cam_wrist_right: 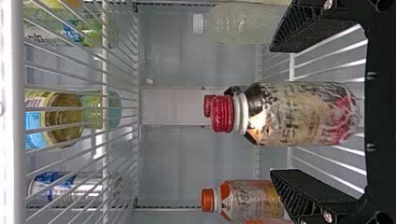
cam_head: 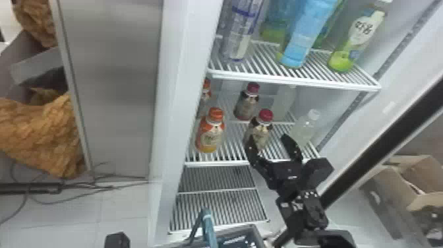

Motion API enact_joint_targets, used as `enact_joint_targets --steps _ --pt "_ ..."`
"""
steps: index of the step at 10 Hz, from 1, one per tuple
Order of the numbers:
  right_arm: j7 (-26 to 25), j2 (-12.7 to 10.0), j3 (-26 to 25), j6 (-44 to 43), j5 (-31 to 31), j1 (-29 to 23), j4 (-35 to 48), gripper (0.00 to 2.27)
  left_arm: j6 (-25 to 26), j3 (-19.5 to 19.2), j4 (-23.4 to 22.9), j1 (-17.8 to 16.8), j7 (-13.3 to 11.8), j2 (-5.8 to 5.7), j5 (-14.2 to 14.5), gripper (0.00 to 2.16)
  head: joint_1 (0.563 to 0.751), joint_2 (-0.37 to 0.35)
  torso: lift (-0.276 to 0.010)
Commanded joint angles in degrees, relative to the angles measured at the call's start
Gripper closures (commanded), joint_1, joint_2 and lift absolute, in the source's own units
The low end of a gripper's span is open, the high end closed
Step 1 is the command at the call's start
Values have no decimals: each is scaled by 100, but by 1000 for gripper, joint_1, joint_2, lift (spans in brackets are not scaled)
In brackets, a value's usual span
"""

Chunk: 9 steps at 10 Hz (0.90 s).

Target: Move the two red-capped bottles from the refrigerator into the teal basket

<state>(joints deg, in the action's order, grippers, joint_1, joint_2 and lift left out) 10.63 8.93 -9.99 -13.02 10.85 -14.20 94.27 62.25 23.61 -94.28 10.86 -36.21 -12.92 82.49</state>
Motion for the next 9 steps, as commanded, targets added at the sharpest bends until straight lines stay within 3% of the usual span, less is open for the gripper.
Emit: enact_joint_targets --steps 1,9 --pt "0 30 5 64 -22 140 -125 79 -24 27 13 -17 0 0 23 1076 695 -350 -228" --pt "123 144 188 402 -11 675 -561 96 -52 130 69 -88 0 -9 57 1076 695 -350 -228"
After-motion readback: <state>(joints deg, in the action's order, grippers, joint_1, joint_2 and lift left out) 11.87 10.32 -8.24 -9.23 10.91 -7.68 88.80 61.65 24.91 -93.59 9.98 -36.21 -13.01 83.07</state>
